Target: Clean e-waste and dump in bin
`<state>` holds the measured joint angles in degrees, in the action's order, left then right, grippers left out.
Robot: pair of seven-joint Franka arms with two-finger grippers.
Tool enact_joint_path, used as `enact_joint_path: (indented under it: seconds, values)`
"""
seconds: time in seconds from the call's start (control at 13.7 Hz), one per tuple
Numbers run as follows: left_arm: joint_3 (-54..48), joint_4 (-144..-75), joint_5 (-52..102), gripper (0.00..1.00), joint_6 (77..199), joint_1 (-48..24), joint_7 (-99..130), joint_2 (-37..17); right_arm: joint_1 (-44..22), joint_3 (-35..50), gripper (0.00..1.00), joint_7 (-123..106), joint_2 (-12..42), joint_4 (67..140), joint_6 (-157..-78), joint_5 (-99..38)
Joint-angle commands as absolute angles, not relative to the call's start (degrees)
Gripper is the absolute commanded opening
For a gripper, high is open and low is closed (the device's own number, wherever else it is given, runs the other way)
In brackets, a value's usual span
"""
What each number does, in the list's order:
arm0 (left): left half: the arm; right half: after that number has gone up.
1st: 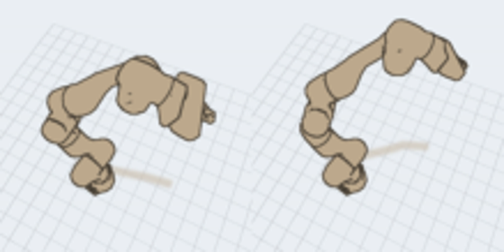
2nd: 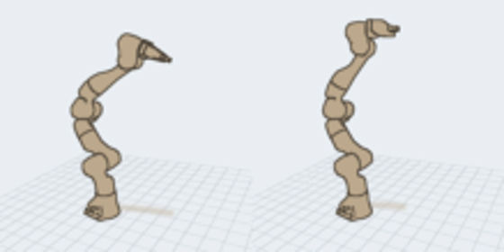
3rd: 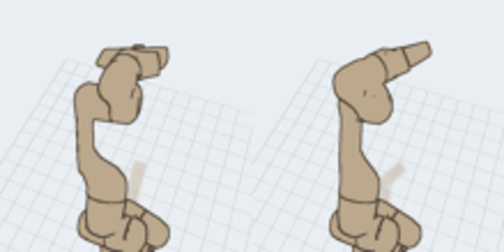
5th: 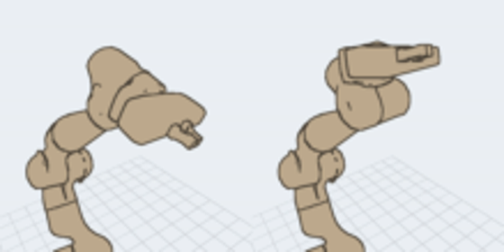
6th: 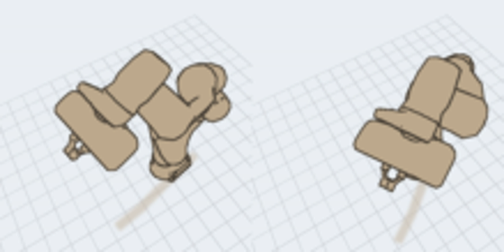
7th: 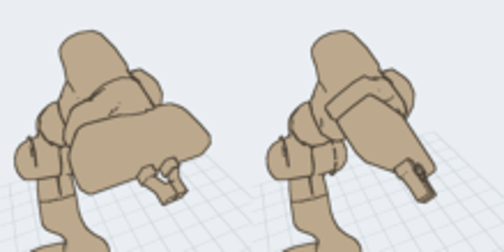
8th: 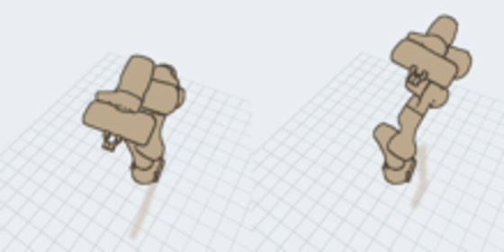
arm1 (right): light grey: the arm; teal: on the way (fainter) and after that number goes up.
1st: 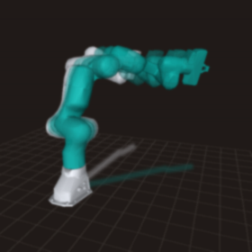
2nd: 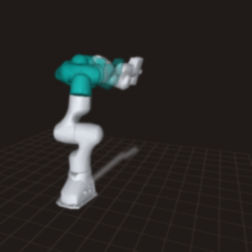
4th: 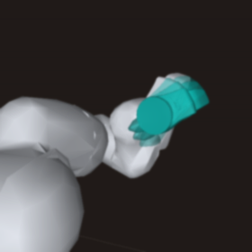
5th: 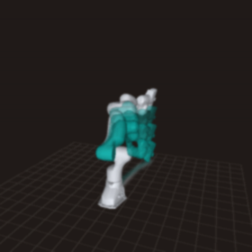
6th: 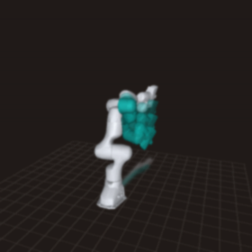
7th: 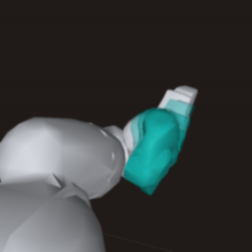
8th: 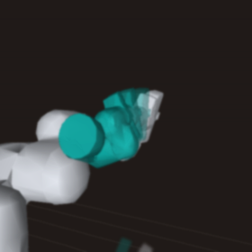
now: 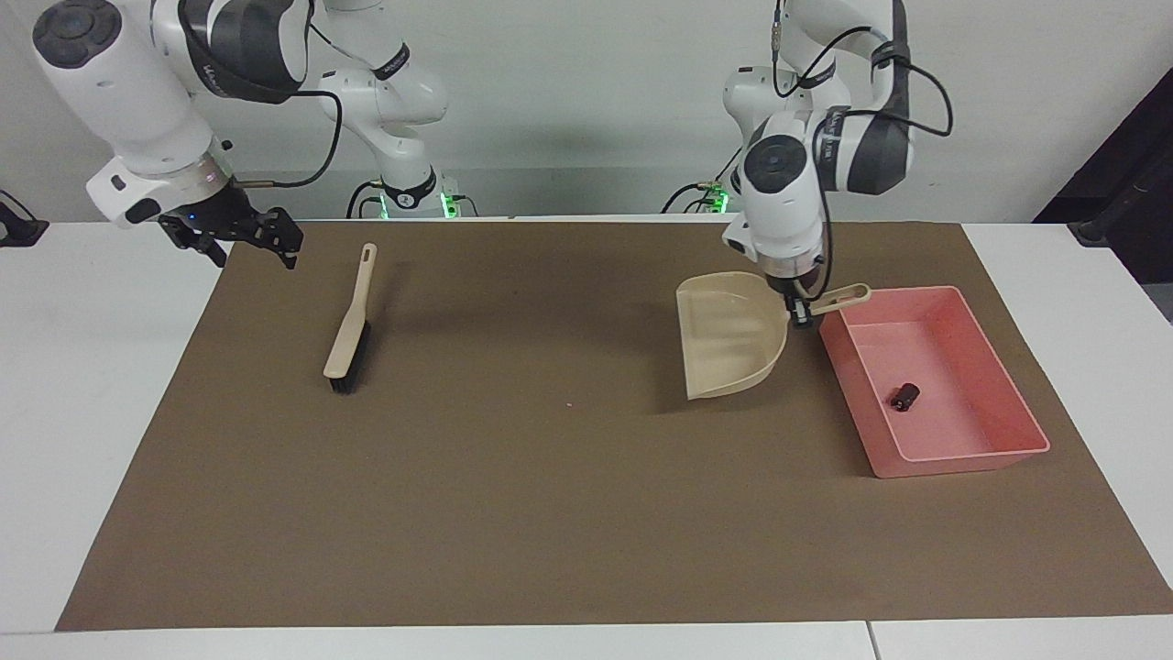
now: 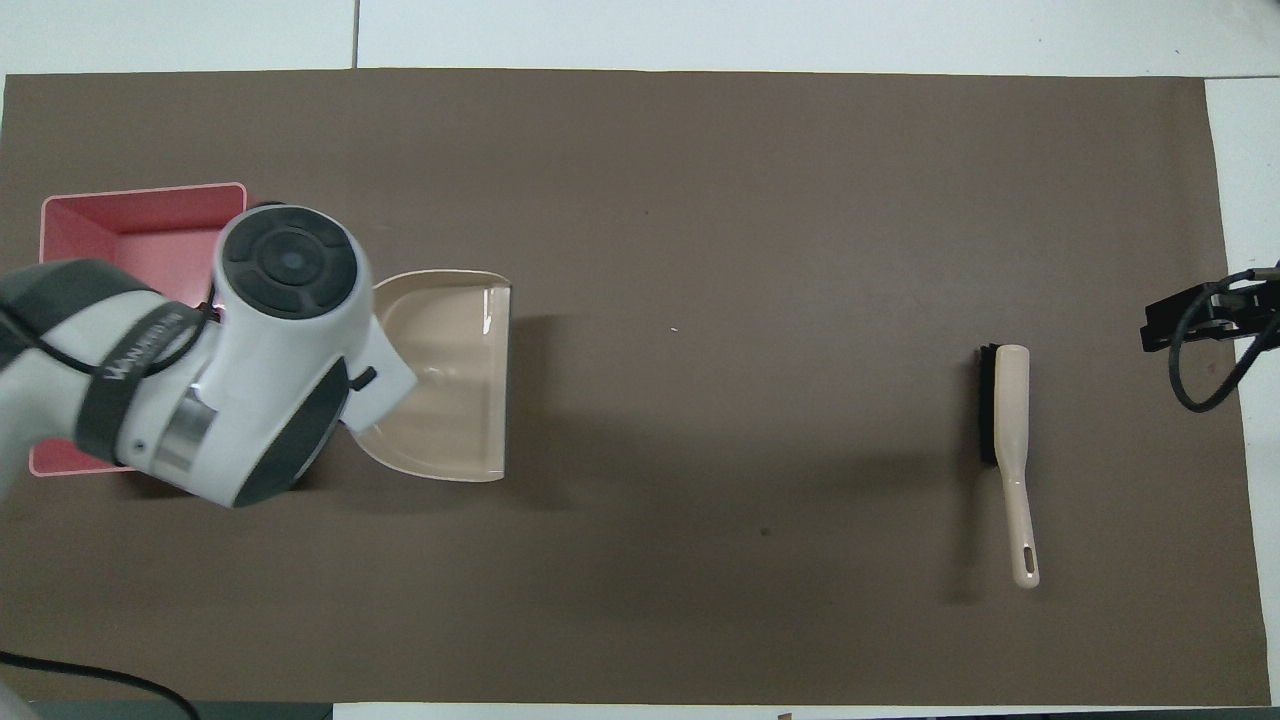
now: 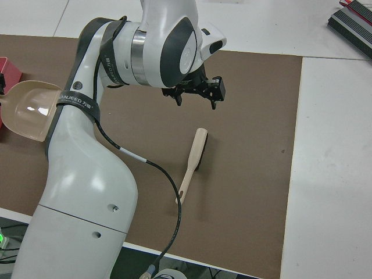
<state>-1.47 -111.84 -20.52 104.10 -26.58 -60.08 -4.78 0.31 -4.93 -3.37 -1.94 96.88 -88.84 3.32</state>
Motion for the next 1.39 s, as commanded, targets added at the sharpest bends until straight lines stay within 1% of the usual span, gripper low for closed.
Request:
enact_joint_path:
  seconds: [0.0,0.07,0.22,0.36,0.58,0.88,1.31]
  values:
    - [-0.4,-111.5,-18.2,0.00,107.0,-31.5,-53.6,-8.0,-0.1,-5.0,0.99,-3.8,-2.5,96.5,-88.4,3.4]
    - [-0.4,-110.6,-16.9,0.00,106.8,-33.0,-52.4,-9.3,0.0,-5.0,0.99,-3.8,-2.6,96.4,-88.4,3.5]
    - [-0.3,-106.1,-15.7,0.00,105.5,-36.4,-49.1,-14.7,0.1,-5.0,0.99,-3.8,-2.8,96.2,-88.3,3.8]
    - [-0.3,-104.7,-13.7,0.00,105.5,-38.1,-46.8,-16.2,0.2,-5.0,0.99,-3.9,-4.0,96.0,-88.4,3.8]
    - [-0.4,-104.9,-13.4,0.00,106.1,-39.1,-46.4,-16.3,0.4,-5.2,0.99,-3.9,-4.2,96.2,-88.6,3.7]
    - [-0.3,-108.2,-13.3,0.00,108.3,-39.1,-46.5,-15.8,0.4,-5.0,0.99,-4.0,-4.2,95.9,-87.7,2.9]
    - [-0.2,-109.8,-13.3,0.03,108.1,-34.9,-47.2,-15.5,0.4,-5.4,0.99,-4.3,-5.1,96.9,-86.0,2.9]
